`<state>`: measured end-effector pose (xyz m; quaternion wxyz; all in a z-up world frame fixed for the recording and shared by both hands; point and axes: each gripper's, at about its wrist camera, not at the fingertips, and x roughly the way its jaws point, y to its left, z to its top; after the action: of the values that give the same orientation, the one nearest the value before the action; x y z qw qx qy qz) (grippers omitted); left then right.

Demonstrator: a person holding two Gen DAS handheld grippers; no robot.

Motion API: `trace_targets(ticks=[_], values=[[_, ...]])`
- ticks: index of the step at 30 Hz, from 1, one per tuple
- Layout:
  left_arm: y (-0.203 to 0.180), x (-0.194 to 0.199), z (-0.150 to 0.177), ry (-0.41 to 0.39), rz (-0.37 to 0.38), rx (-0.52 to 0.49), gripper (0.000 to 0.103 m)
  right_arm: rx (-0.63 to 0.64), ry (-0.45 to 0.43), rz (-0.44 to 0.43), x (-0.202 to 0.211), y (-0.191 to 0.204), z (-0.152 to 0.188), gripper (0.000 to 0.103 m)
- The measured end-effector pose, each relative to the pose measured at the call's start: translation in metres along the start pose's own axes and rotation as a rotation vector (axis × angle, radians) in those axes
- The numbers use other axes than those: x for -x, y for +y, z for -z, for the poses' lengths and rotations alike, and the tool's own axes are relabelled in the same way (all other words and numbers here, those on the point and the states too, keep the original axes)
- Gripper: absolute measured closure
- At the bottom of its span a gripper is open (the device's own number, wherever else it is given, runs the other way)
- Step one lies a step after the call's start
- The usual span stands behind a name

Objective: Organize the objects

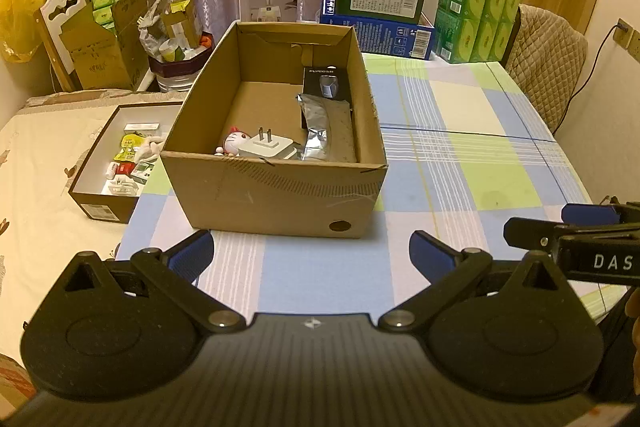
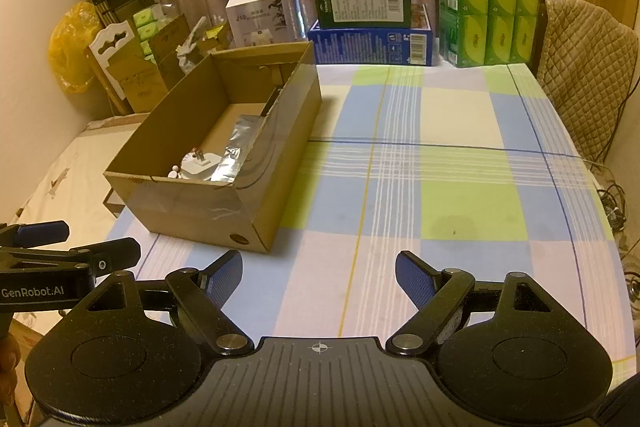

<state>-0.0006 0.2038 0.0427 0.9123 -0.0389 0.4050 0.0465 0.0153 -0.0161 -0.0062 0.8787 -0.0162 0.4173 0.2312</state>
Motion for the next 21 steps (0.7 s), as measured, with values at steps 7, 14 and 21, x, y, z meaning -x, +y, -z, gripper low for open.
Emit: trace_targets(ticks=[7, 14, 21], values=[[-0.0006, 0.0002, 0.0002, 0.0, -0.002, -0.005, 0.001, 0.001, -0.001, 0.001, 0.0001, 0.0, -0.0004, 0.022], [-0.0008, 0.0001, -0.0002, 0.001, 0.0, -0.004, 0.001, 0.002, -0.001, 0.001, 0.0003, 0.0011, -0.0013, 0.022], [-0.0011, 0.0005, -0.0004, -0.005, 0.005, -0.001, 0.001, 0.003, 0.0, 0.001, 0.0008, 0.0026, -0.0028, 0.022]])
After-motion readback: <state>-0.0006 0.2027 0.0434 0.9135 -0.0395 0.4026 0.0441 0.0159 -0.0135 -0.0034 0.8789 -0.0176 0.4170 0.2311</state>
